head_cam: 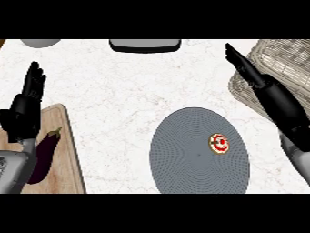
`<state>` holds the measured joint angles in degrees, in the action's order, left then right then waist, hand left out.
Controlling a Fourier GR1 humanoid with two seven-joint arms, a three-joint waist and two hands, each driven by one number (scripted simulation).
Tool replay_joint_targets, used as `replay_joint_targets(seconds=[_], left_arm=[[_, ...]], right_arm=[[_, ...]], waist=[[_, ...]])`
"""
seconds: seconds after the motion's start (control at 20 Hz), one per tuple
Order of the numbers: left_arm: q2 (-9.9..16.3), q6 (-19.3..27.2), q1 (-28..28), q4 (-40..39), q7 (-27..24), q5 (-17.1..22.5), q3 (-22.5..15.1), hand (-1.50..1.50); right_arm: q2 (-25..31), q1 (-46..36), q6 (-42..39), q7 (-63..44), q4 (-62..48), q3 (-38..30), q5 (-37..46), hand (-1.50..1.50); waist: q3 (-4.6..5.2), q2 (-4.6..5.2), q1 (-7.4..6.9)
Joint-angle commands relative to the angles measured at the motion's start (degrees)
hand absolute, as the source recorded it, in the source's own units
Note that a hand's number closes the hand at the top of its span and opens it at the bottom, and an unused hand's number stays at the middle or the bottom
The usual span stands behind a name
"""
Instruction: Pick the cupcake from the placemat and place it in the basket
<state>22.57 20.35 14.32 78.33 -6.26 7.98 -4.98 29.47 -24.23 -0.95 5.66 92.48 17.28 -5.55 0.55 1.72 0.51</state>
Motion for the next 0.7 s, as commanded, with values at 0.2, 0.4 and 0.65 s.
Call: replay_joint_targets(seconds=[0.2, 0.4, 0.65], left_arm=[[-4.0, -6.9, -9.4, -7.1, 11.1, 5.0, -5.2, 0.0], [-4.4, -10.2, -11.9, -8.8, 15.5, 6.2, -7.4, 0.0], [-2.1, -11.2, -17.0, -4.3, 18.0, 7.5, -6.4, 0.0]], right_arm=[[-10.5, -1.7, -8.7, 1.3, -4.7, -2.3, -18.0, 1.5], [-15.4, -0.6, -15.5, 3.8, -2.0, 8.9, -16.8, 1.5], [-18.2, 2.4, -0.5, -1.3, 1.9, 16.5, 0.7, -1.5]], waist=[[-0.66, -0.38, -2.6], [-0.58, -1.08, -2.76], [-0.48, -2.29, -1.48]])
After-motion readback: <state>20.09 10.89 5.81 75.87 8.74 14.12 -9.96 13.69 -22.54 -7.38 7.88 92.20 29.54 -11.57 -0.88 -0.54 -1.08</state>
